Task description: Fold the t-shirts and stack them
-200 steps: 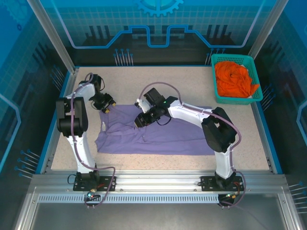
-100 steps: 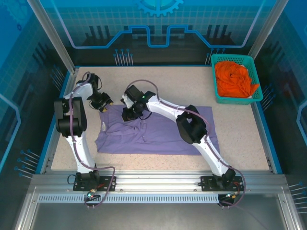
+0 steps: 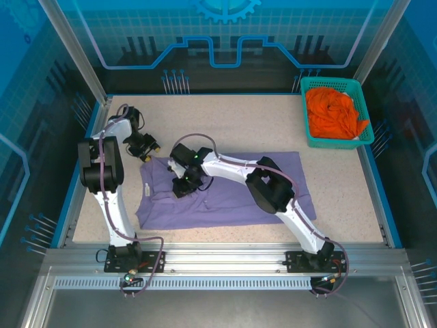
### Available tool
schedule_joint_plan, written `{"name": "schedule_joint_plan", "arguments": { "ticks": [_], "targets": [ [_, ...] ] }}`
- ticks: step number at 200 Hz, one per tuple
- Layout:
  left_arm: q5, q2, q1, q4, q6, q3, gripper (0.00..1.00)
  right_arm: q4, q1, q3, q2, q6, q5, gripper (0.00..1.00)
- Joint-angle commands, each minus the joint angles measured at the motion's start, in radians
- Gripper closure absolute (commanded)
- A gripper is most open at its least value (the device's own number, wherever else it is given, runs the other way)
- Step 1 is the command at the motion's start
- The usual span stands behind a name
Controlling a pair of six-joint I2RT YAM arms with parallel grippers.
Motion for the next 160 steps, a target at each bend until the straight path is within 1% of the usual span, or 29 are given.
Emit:
{"name": "schedule_joint_plan", "arguments": {
  "ticks": [1,11,43,73,96,115,135,160],
  "targets": [
    [-0.011,0.014,0.014,-0.023,0.018,0.026,0.58,0.016,0.024,-0.091,-0.108,-0.038,0.040,0.80],
    [-0.004,0.016,0.014,-0.020,0.015,0.026,0.58,0.038,0.021,-0.121,-0.133,-0.034,0.042,0.77],
    [0.003,0.013,0.014,-0.024,0.016,0.025,0.57,0.033,0.007,-0.125,-0.136,-0.016,0.003,0.77],
    [0.002,-0.032,0.016,-0.019,0.016,0.018,0.57,0.087,0.005,-0.240,-0.216,0.006,-0.034,0.74],
    [-0.015,-0.136,0.011,-0.010,0.007,-0.011,0.57,0.122,-0.007,-0.302,-0.304,0.016,-0.030,0.71],
    [-0.058,-0.250,-0.012,-0.014,-0.015,-0.062,0.56,0.175,-0.058,-0.359,-0.375,0.067,-0.043,0.68],
    [-0.093,-0.368,-0.069,-0.024,-0.080,-0.140,0.55,0.210,-0.132,-0.407,-0.415,0.130,-0.030,0.64],
    [-0.069,-0.518,-0.164,0.026,-0.175,-0.305,0.57,0.200,-0.197,-0.404,-0.386,0.154,-0.031,0.64]
  ]
}}
